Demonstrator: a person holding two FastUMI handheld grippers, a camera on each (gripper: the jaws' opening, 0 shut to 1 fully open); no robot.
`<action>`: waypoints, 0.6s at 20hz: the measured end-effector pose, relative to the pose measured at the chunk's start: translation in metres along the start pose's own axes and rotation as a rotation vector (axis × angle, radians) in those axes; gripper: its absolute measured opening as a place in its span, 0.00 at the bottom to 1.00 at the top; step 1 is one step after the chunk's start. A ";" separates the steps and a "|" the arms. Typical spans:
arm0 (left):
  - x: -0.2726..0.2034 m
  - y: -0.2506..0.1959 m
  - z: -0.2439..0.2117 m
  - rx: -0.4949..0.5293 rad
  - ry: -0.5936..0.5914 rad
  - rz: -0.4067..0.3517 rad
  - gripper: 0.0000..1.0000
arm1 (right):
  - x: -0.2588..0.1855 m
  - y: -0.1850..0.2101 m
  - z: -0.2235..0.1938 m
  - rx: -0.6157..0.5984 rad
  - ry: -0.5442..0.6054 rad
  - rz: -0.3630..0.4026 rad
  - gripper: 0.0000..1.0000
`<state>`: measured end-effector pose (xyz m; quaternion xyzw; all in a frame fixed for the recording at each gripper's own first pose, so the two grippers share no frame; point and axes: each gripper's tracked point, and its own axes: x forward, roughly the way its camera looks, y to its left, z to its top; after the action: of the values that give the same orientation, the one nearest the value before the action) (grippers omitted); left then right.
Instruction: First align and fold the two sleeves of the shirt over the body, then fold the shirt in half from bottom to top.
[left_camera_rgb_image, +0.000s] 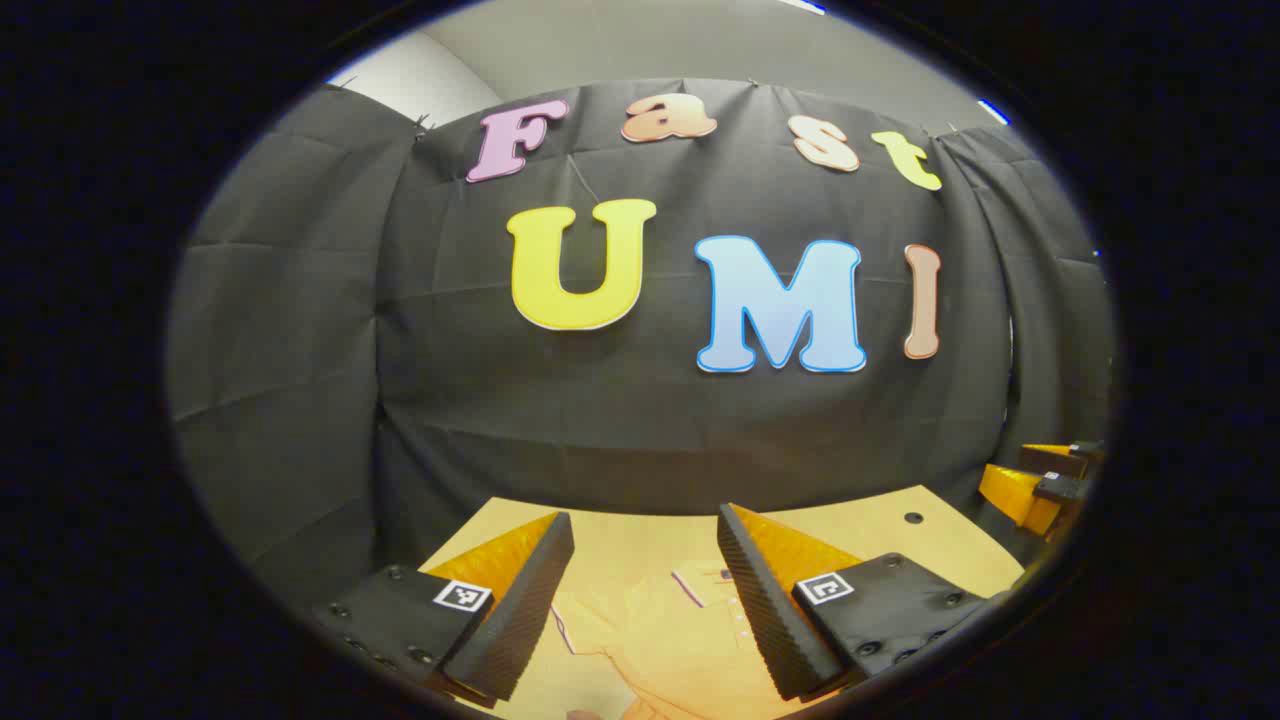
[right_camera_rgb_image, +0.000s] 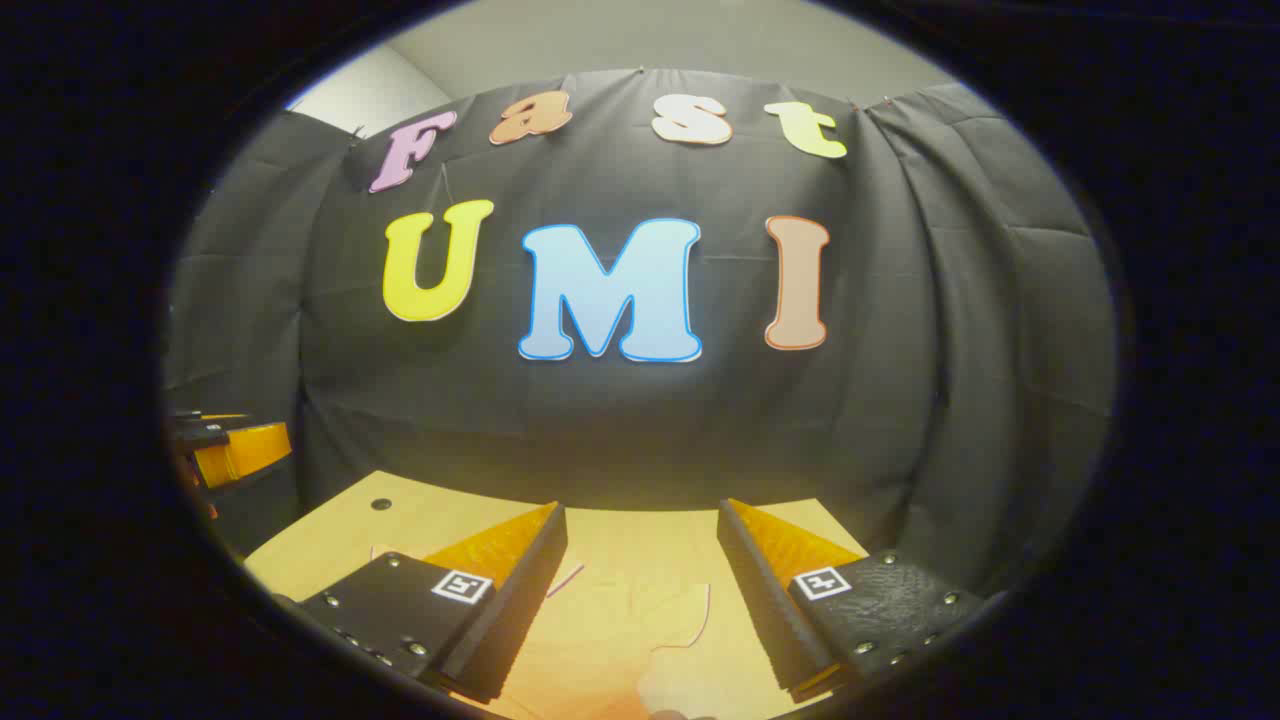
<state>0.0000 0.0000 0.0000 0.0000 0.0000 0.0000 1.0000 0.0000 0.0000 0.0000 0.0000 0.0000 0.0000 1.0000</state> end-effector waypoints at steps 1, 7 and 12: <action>-0.002 -0.002 0.001 0.004 -0.003 0.001 0.98 | -0.002 -0.002 -0.002 0.004 0.000 -0.004 0.94; -0.015 -0.006 0.000 0.006 -0.011 0.019 0.93 | -0.010 -0.017 -0.028 0.021 0.057 -0.002 0.94; -0.023 -0.004 0.002 0.000 -0.019 0.038 0.98 | 0.010 -0.026 -0.059 0.018 0.138 0.010 0.93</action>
<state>-0.0227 -0.0039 0.0022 -0.0001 -0.0094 0.0190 0.9998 0.0100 -0.0262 -0.0590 0.0088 0.0689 0.0049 0.9976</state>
